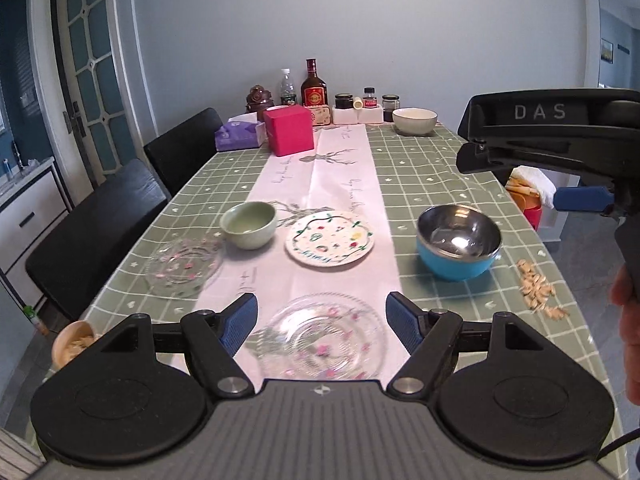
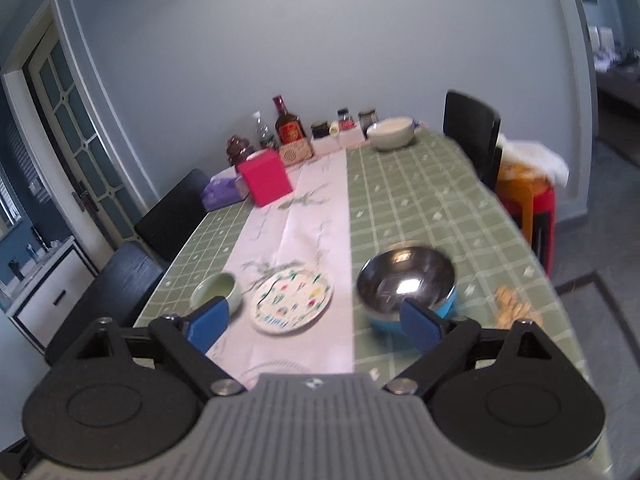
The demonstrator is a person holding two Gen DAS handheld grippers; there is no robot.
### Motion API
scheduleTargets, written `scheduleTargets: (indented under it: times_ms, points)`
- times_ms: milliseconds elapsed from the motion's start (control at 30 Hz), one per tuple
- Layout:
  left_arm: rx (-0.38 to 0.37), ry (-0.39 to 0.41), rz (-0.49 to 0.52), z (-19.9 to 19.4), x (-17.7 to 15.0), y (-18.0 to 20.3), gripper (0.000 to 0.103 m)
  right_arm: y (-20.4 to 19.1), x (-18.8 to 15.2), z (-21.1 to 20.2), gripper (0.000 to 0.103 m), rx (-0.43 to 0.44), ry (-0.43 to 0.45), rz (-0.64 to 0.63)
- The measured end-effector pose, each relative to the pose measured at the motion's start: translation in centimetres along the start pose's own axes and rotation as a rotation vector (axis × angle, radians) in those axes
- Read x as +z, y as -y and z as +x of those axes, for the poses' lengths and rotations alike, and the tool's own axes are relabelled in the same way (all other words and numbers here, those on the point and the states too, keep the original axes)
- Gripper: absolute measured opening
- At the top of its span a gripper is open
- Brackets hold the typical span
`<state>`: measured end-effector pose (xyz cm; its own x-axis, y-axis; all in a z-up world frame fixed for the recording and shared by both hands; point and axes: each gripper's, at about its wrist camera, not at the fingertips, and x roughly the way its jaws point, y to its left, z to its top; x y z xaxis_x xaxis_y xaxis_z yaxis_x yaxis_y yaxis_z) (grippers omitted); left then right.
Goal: Organize plates and bowls
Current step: 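Move both grippers to the blue steel bowl's rim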
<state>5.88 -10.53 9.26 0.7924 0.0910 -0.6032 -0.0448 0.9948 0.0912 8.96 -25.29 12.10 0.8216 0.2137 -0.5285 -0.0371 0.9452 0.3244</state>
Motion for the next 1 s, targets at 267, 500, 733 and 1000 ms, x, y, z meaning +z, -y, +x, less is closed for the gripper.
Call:
scheduleTargets:
  times_ms: [267,500,733,1000]
  points:
    - [-0.013,-0.043,0.014,5.6,4.3,4.4,0.086,7.9,2.1,7.2,0.092,-0.050,-0.058,0.135]
    - [-0.072,-0.112,0.160,13.0,6.1,8.4,0.087,13.0,0.9,13.1,0.090,-0.162,-0.174,0.213]
    - [-0.113,-0.249,0.063,21.2,5.8,9.5,0.086,12.9,1.4,17.1,0.090,-0.215,-0.210,0.039]
    - [-0.132,-0.317,0.131,24.0,5.0,11.7,0.086,14.0,1.2,20.1,0.087,-0.127,-0.292,0.033]
